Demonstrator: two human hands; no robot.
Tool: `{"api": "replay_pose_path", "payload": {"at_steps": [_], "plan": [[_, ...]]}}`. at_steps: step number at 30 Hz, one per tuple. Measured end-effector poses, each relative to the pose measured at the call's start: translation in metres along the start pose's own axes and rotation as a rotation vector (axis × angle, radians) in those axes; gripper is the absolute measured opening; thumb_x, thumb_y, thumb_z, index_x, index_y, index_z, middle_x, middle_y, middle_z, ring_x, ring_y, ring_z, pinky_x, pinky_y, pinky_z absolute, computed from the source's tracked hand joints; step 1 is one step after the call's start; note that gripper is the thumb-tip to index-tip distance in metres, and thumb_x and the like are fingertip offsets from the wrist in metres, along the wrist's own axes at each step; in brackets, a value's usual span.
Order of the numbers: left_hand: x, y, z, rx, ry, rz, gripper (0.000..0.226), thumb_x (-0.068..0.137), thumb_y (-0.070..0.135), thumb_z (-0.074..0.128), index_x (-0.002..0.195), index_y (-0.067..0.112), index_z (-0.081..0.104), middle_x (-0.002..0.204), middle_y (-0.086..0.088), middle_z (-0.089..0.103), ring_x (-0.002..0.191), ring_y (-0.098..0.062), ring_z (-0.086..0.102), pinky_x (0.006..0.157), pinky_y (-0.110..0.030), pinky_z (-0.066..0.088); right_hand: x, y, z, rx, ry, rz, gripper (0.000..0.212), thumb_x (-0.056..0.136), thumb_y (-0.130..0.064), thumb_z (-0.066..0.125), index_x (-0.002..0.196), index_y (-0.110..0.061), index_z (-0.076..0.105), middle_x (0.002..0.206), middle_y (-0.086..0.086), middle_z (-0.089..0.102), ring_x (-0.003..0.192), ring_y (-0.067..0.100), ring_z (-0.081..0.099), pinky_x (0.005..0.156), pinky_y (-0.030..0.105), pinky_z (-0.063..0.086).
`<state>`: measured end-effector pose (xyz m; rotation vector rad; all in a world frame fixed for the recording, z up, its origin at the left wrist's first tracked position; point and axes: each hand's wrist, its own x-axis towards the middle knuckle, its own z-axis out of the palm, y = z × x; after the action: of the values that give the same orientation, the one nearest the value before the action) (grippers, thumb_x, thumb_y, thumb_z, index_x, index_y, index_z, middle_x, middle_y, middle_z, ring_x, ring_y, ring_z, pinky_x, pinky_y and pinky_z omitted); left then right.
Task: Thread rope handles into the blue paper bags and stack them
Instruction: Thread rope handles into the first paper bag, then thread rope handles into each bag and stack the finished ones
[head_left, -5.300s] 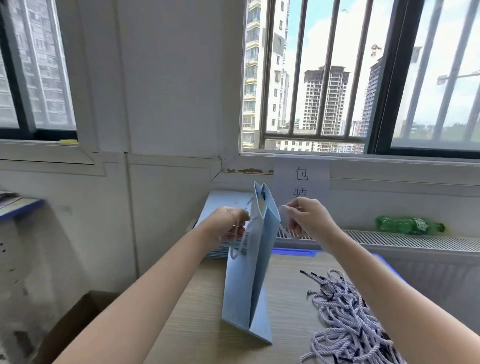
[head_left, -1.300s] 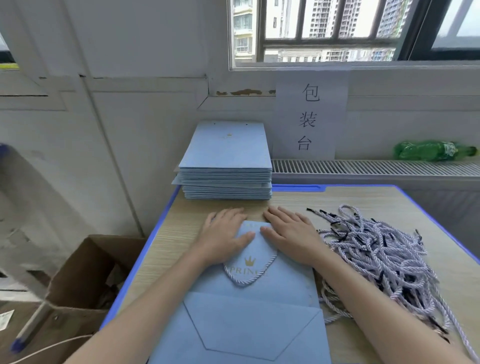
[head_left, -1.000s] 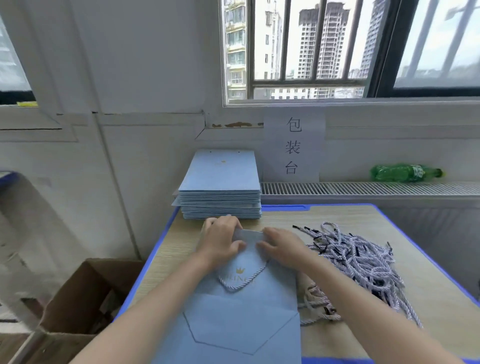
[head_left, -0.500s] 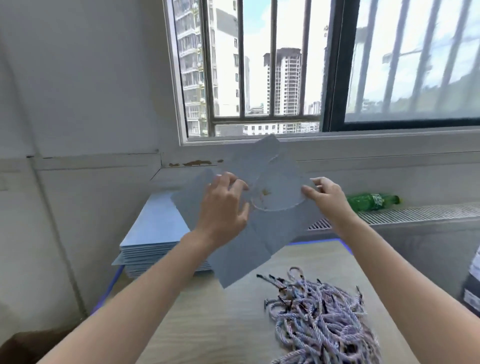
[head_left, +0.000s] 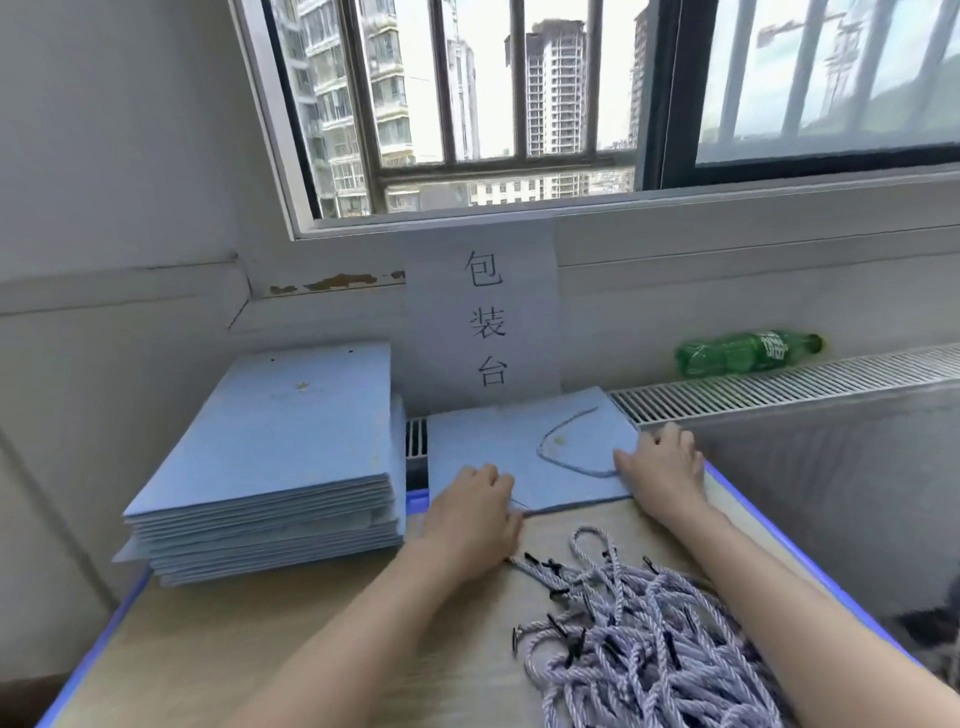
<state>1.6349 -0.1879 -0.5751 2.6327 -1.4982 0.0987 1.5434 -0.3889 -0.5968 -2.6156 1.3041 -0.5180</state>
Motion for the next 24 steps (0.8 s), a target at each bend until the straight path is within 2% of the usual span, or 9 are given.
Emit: {"api": "replay_pose_path", "payload": {"at_steps": [6,10,13,17,20,24], "plan": [[0.001,0.004,-0.021,0.111,-0.099,0.001,0.039,0.100,0.037,0.036,0.121,0.007,0.051,0.123,-0.010,0.050,0.114,-0.028,0.045,0.091,-0.039,0.039,-0.006,-0.007,-0.015,-0.192,-0.051,-0.066,0.046,0.099,-0.035,0.033,0.129,-0.002,0.043,0.129,0.013,0.038,0.121,0.028,0.034,0.098,0.038,0.034],[-0.010,-0.013,-0.045,0.073,0.080,0.037,0.035,0.099,0.030,0.039,0.116,0.008,0.059,0.116,-0.009,0.057,0.111,-0.026,0.047,0.092,-0.035,0.037,-0.016,-0.034,-0.034,-0.310,-0.006,-0.186,0.032,0.097,-0.022,0.037,0.126,-0.011,0.046,0.129,0.009,0.038,0.121,0.025,0.034,0.098,0.036,0.032],[-0.024,-0.035,-0.068,0.034,0.218,0.015,0.032,0.098,0.027,0.041,0.114,0.009,0.062,0.113,-0.007,0.057,0.108,-0.024,0.049,0.088,-0.031,0.036,-0.028,-0.072,-0.043,-0.244,-0.012,-0.344,0.032,0.096,-0.025,0.040,0.124,-0.010,0.048,0.129,0.012,0.041,0.122,0.028,0.034,0.096,0.036,0.033],[-0.051,-0.074,-0.087,0.022,0.252,-0.108,0.029,0.096,0.022,0.042,0.108,0.004,0.062,0.110,-0.010,0.055,0.106,-0.026,0.050,0.087,-0.032,0.039,-0.050,-0.131,-0.051,-0.113,0.021,-0.556,0.032,0.097,-0.025,0.039,0.122,-0.010,0.051,0.122,0.011,0.047,0.116,0.027,0.039,0.090,0.036,0.036],[-0.076,-0.099,-0.094,-0.061,0.318,-0.167,0.029,0.098,0.019,0.041,0.115,0.005,0.060,0.114,-0.009,0.052,0.116,-0.022,0.045,0.089,-0.029,0.039,-0.065,-0.172,-0.053,-0.028,0.015,-0.636,0.032,0.097,-0.026,0.037,0.119,-0.010,0.053,0.121,0.010,0.050,0.115,0.027,0.042,0.089,0.036,0.037],[-0.099,-0.134,-0.106,-0.144,0.357,-0.308,0.031,0.099,0.019,0.041,0.124,0.008,0.055,0.127,-0.008,0.048,0.130,-0.020,0.035,0.097,-0.028,0.033,-0.080,-0.214,-0.052,0.048,-0.047,-0.657,0.043,0.099,-0.041,0.035,0.120,-0.009,0.054,0.123,0.010,0.053,0.117,0.026,0.044,0.093,0.038,0.037]]}}
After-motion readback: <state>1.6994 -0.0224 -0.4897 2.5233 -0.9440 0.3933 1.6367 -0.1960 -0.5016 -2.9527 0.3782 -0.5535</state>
